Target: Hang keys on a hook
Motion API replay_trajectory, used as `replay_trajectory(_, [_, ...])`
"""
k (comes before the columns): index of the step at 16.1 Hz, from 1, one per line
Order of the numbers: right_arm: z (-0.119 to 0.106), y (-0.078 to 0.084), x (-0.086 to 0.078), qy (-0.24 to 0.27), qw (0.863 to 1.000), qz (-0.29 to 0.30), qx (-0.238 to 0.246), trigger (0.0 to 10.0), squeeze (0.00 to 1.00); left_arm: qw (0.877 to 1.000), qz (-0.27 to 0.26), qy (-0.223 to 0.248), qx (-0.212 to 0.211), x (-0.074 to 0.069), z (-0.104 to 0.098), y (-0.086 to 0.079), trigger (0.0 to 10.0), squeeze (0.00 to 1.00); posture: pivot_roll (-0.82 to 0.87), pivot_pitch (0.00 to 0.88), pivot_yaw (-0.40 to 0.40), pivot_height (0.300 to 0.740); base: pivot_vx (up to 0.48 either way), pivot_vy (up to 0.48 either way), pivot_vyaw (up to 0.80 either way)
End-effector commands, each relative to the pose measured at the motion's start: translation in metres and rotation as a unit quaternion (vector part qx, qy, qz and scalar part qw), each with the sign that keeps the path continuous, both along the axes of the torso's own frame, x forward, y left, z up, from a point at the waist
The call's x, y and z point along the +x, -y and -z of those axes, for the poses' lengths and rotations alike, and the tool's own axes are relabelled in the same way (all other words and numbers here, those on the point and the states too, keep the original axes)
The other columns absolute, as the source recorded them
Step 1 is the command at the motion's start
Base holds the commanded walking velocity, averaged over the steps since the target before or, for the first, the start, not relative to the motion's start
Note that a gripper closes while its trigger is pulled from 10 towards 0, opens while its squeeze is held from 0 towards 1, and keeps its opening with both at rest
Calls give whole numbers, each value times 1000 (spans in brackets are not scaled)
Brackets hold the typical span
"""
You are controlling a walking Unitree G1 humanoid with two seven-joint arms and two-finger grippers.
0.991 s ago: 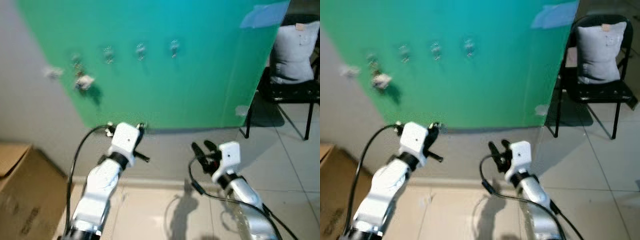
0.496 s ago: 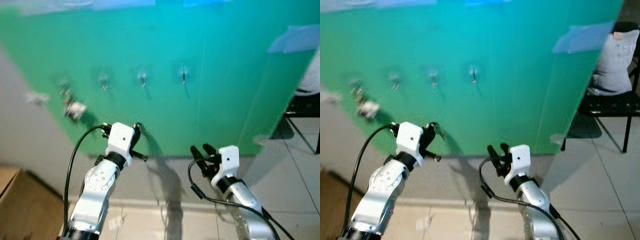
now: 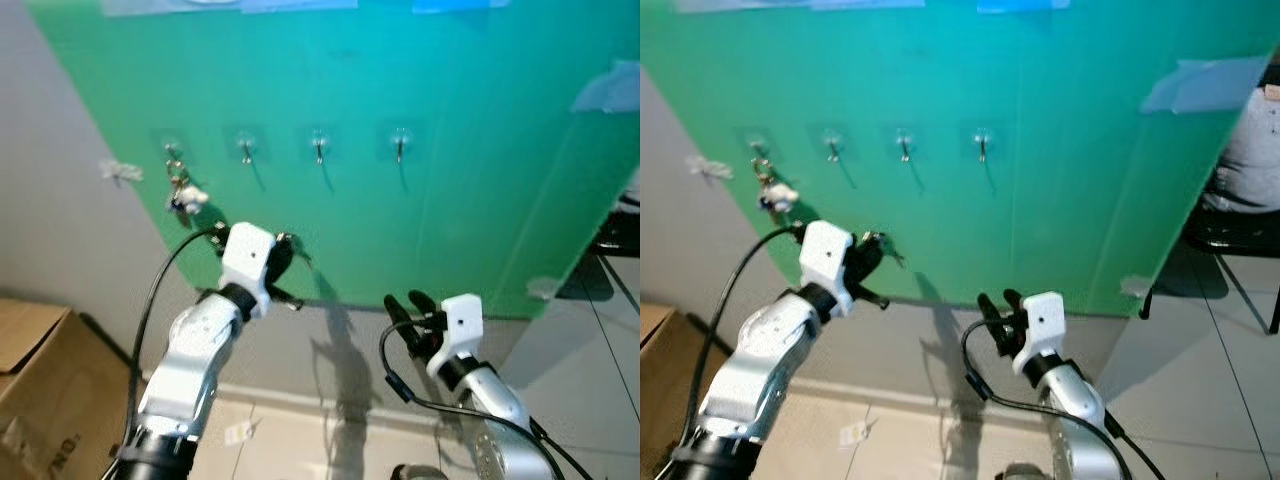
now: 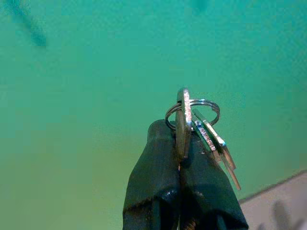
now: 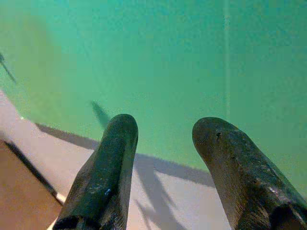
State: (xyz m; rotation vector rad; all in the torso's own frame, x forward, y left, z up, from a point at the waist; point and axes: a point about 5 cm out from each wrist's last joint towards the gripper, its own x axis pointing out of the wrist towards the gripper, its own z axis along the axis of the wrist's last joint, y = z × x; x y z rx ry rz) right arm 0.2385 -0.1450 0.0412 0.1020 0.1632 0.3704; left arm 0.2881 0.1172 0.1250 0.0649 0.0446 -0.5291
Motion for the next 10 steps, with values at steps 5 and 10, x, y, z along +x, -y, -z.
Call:
replay_trajectory(5, [-7,-1,2,9,1000,-3,4,10000,0,998,0,66,-14,25,-38,-4,0,0,-168,0,118,740,0,0,0])
replay_trajectory(10, [-46,19,14,110,992,60,2,10000,0,982,-51,182,-9,28,-63,-13,0,0,-181,2,120,740,0,0,0])
